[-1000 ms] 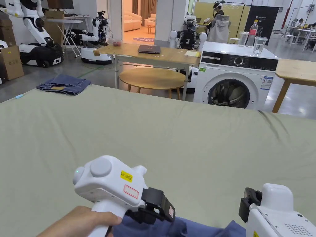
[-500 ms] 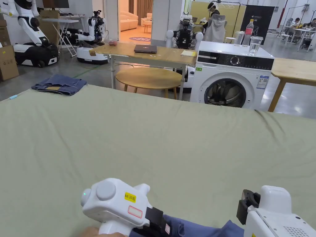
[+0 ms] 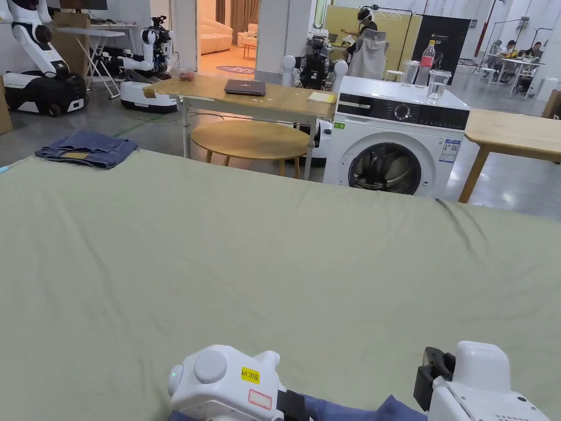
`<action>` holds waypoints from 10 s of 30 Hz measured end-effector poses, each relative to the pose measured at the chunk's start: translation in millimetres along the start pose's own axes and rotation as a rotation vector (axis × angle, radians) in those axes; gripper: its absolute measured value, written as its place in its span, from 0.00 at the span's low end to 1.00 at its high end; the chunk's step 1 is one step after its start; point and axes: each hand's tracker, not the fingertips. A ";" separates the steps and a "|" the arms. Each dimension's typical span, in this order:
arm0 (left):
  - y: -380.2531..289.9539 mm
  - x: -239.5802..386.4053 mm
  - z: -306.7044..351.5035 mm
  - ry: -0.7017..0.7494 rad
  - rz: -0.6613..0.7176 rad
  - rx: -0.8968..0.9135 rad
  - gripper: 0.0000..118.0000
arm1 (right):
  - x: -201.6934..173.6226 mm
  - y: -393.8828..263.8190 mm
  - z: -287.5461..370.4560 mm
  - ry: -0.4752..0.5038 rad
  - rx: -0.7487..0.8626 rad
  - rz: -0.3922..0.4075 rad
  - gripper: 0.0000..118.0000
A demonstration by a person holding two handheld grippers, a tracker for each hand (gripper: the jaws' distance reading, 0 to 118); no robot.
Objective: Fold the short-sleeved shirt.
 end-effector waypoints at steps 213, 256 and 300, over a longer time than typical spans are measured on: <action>-38.1 -79.4 57.6 -0.319 0.161 0.068 0.12 | -60.9 -95.2 -21.7 0.059 -0.318 0.060 0.00; 20.2 -220.0 504.8 0.530 0.322 0.286 0.12 | -166.6 -28.9 -75.2 0.173 -0.280 0.200 0.00; -8.7 4.8 205.3 0.694 -0.450 0.919 0.13 | -69.0 17.2 -49.0 0.031 -0.061 0.000 0.00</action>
